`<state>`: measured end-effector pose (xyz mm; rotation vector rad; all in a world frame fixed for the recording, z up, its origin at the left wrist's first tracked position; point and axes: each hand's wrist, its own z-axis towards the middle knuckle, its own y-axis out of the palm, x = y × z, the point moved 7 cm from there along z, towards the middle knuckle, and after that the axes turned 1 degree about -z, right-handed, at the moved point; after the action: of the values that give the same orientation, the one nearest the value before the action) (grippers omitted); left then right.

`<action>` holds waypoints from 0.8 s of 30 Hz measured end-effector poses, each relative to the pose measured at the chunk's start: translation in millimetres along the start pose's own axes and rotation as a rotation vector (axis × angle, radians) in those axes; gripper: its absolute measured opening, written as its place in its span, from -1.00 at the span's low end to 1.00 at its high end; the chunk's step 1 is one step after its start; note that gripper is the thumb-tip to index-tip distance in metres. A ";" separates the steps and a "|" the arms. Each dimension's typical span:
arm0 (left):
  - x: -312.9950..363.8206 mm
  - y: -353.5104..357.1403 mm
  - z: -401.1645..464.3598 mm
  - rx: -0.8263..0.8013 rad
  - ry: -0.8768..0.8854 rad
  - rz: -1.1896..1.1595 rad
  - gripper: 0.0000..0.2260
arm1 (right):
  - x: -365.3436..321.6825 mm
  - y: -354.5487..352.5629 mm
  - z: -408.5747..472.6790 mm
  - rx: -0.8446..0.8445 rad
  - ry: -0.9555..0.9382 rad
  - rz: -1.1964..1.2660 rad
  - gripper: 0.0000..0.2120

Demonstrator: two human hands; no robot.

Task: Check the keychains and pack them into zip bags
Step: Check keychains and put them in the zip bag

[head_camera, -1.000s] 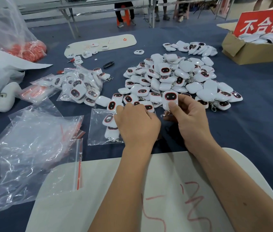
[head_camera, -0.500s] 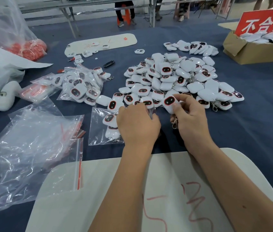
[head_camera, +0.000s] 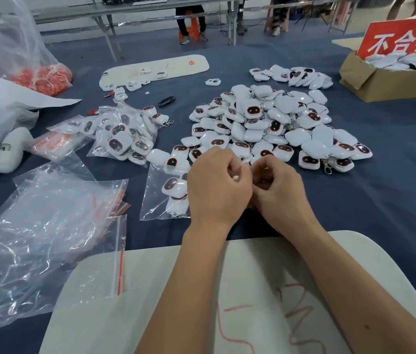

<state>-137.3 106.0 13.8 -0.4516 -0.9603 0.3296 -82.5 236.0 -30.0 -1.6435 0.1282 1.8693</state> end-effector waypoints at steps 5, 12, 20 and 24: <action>12.8 -1.4 -3.6 0.053 0.110 -0.022 -0.74 | -11.9 10.6 -5.0 -0.242 -0.031 0.279 -0.71; 17.7 -2.4 -6.2 0.105 0.243 -0.072 -0.67 | -17.1 11.7 -8.9 -0.131 -0.137 -0.038 -0.58; -54.4 -38.7 8.5 0.333 -0.373 -0.465 -0.73 | -2.6 3.3 -4.9 -0.036 0.054 0.104 -0.78; -96.9 -43.3 9.3 0.307 -0.687 -0.671 -0.74 | -7.7 15.7 -7.7 -0.199 -0.049 -0.168 -0.49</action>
<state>-194.0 26.2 -28.2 0.3037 -1.6294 0.0035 -83.8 217.0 -29.7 -1.6812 -0.2173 1.8392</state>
